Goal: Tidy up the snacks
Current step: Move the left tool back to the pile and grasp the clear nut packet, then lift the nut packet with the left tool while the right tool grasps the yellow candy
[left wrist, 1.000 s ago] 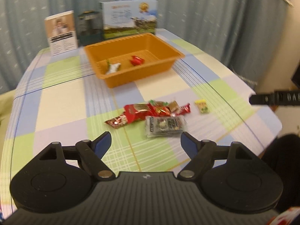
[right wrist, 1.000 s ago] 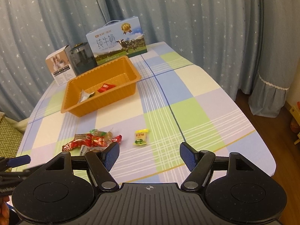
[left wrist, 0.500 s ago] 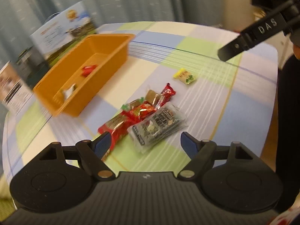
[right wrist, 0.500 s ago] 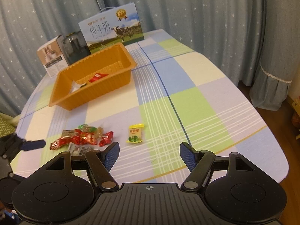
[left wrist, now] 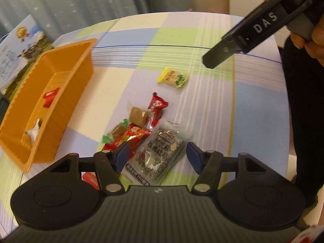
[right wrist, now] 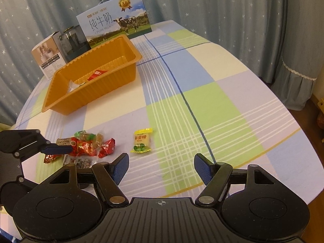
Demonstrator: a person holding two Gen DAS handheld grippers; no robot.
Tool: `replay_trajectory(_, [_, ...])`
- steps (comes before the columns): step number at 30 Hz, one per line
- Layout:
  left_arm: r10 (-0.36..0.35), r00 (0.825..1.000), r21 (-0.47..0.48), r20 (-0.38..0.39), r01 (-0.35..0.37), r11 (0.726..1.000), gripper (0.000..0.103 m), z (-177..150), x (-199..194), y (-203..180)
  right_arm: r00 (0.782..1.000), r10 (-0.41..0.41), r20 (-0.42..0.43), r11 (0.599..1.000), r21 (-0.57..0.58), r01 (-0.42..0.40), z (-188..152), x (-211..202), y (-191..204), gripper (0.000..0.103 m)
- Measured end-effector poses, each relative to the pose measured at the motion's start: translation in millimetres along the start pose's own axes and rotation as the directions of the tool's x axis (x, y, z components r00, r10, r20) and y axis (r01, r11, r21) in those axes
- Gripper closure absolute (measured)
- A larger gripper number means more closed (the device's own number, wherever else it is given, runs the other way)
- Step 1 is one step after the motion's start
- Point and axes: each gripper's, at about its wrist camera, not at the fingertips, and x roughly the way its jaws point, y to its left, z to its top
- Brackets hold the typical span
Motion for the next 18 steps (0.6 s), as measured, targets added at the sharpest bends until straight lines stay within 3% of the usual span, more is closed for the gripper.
replay_trajectory(3, [-0.014,1.0,0.01,-0.019,0.014,1.0,0.051,2.1,4.6,1.3,1.0,-0.002,-0.003,1.0,0.004,0.002,0.2,3.0,0.1,0.032])
replay_trajectory(9, [-0.004,1.0,-0.15,-0.022,0.001,0.989,0.064,0.5,1.6,6.0,1.0,-0.004,-0.004,1.0,0.004,0.004,2.2,7.0,-1.4,0.032])
replay_trajectory(13, [0.03,0.999,-0.309,-0.031,-0.038,0.95,0.069,-4.1,-6.7,2.6,1.0,-0.009,-0.001,1.0,0.008,0.009,3.7,11.2,-3.7,0.032])
replay_trajectory(18, [0.082,0.997,-0.442,-0.005,-0.075,0.894,0.069,-12.9,-14.2,-10.6,1.0,-0.008,-0.003,1.0,0.009,0.008,5.4,19.0,-4.1,0.032])
